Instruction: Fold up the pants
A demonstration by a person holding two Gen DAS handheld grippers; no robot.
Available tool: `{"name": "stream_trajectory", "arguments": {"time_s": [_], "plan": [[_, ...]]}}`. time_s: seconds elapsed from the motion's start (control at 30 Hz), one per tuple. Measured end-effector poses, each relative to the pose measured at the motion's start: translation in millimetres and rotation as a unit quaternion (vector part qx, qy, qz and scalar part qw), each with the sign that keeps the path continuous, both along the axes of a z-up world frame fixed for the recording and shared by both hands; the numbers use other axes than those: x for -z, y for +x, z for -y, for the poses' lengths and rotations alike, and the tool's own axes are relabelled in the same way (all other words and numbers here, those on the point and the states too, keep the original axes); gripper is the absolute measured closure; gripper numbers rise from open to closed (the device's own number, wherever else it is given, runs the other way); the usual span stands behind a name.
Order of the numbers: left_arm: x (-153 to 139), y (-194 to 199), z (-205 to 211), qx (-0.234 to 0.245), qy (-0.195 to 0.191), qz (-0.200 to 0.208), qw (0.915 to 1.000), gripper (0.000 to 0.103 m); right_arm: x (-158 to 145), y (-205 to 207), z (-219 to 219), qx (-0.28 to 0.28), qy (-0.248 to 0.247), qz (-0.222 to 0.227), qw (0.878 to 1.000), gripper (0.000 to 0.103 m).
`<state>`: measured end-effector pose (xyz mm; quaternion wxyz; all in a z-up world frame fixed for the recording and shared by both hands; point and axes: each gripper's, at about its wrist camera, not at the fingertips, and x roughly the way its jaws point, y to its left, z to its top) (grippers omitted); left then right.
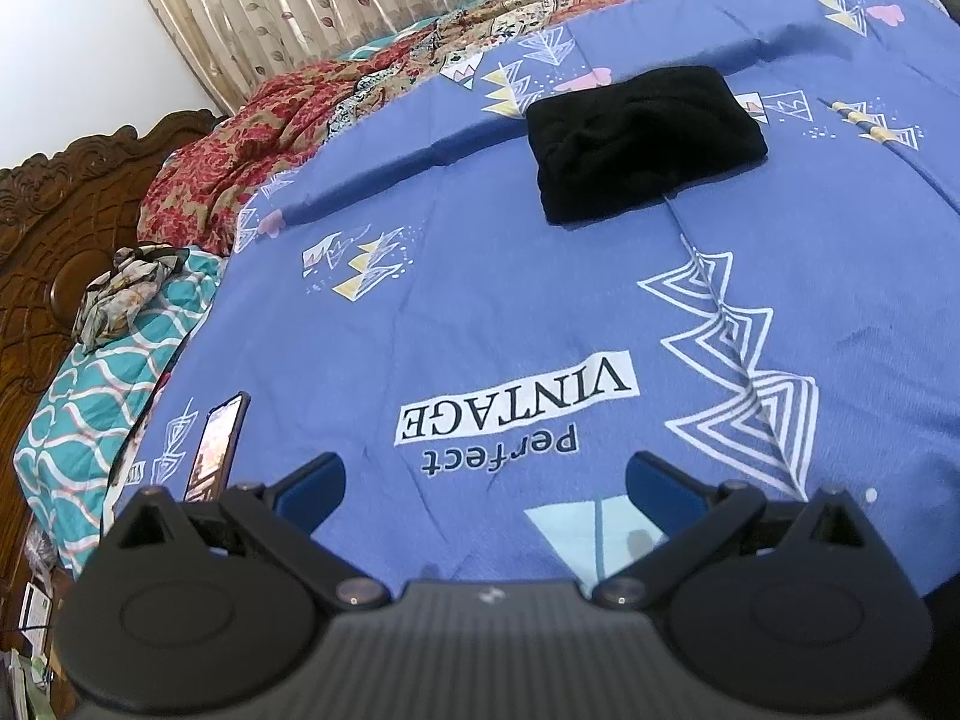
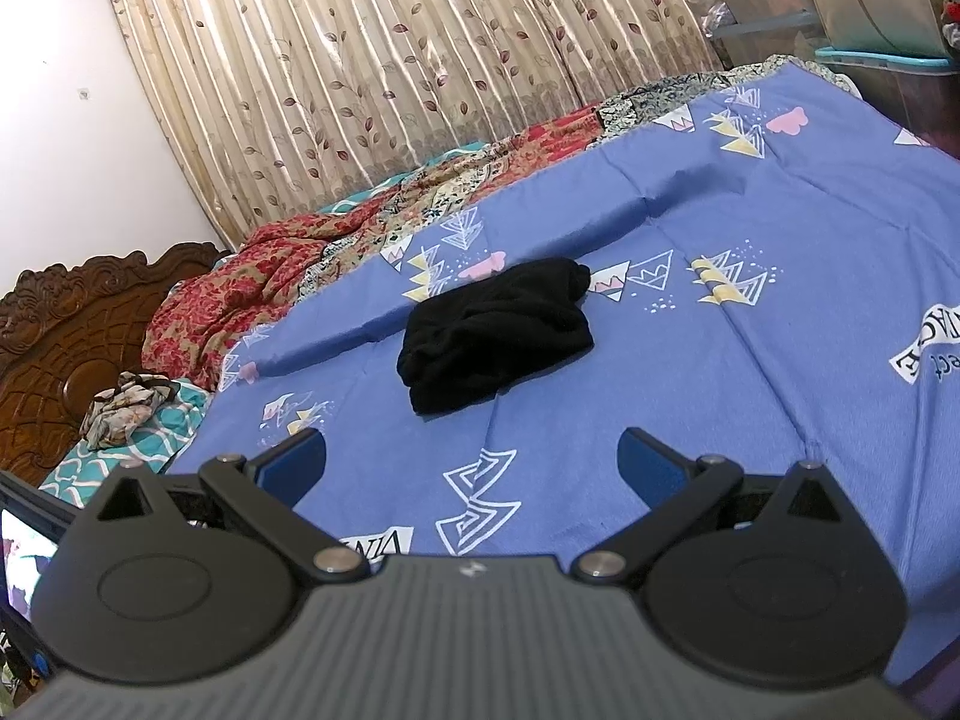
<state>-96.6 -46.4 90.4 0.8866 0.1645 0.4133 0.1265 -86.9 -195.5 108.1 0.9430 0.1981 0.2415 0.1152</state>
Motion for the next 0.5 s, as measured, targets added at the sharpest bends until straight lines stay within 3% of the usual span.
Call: {"name": "stream_trajectory", "arguments": {"time_s": [0.5], "plan": [[2,21,3,0.008,-0.025,-0.027,0.9993,0.0,-2,14,6,0.01,-0.004,-0.007,1.0,0.0]]}}
